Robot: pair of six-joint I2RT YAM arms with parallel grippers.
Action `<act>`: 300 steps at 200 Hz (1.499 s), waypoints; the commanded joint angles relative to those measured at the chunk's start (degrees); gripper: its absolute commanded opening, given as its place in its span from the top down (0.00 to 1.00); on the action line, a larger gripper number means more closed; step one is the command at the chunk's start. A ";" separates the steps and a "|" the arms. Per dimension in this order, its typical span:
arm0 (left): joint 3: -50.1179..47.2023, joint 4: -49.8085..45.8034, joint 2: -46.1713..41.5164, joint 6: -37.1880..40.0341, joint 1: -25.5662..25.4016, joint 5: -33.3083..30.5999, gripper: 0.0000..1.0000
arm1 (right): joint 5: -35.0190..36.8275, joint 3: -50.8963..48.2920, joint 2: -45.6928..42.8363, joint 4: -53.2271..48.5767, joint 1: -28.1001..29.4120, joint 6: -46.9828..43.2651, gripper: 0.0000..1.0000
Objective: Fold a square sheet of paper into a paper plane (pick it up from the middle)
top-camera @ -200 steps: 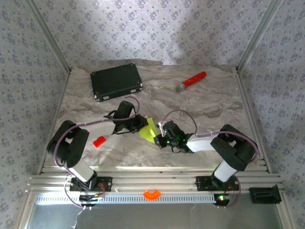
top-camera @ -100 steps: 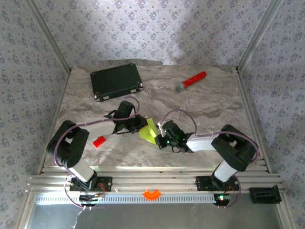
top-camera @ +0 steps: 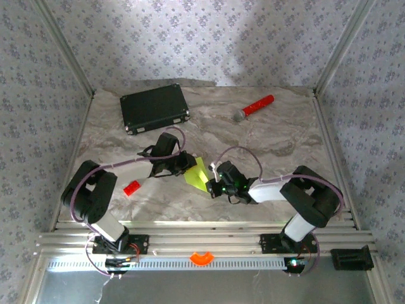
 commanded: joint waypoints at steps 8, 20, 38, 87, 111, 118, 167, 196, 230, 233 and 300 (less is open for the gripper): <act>-0.62 -0.11 -2.36 1.11 -0.74 0.05 0.77 | 0.66 -1.30 0.49 2.09 0.30 2.12 0.92; -0.60 -0.11 -2.55 1.23 -0.73 -0.13 0.65 | 0.76 -1.36 0.54 2.09 0.40 1.95 0.91; -0.10 -0.97 -3.54 1.48 -0.78 -1.75 0.40 | 0.90 -1.41 0.05 2.03 0.38 1.39 0.91; 1.66 -5.61 -3.03 -0.40 0.17 -5.44 0.20 | 1.37 -1.61 -0.25 2.71 0.79 -0.93 0.90; 3.19 -6.17 -0.28 -1.42 0.65 -4.29 0.21 | 2.67 -1.69 -0.34 3.10 1.98 -3.80 0.89; 3.78 -6.62 0.45 -1.35 0.69 -4.03 0.22 | 3.25 -1.61 -0.42 3.10 2.44 -4.79 0.89; 6.43 -11.92 3.69 -0.73 1.22 -4.28 0.32 | 7.39 -0.80 -0.86 1.11 4.77 -10.67 0.88; 5.61 -12.65 3.54 -0.84 1.28 -4.81 0.42 | 9.96 -0.62 -1.21 -0.11 6.16 -13.15 0.85; 5.15 -12.78 2.89 -0.86 1.29 -4.67 0.61 | 13.40 -0.36 -2.26 -1.41 7.73 -15.89 0.83; 5.11 -12.77 2.77 -0.86 1.29 -4.63 0.64 | 13.90 -0.29 -2.49 -1.65 7.94 -16.08 0.83; 4.63 -11.89 1.26 -0.98 1.28 -3.54 0.95 | 24.30 2.47 -4.70 -9.38 11.97 -22.58 0.73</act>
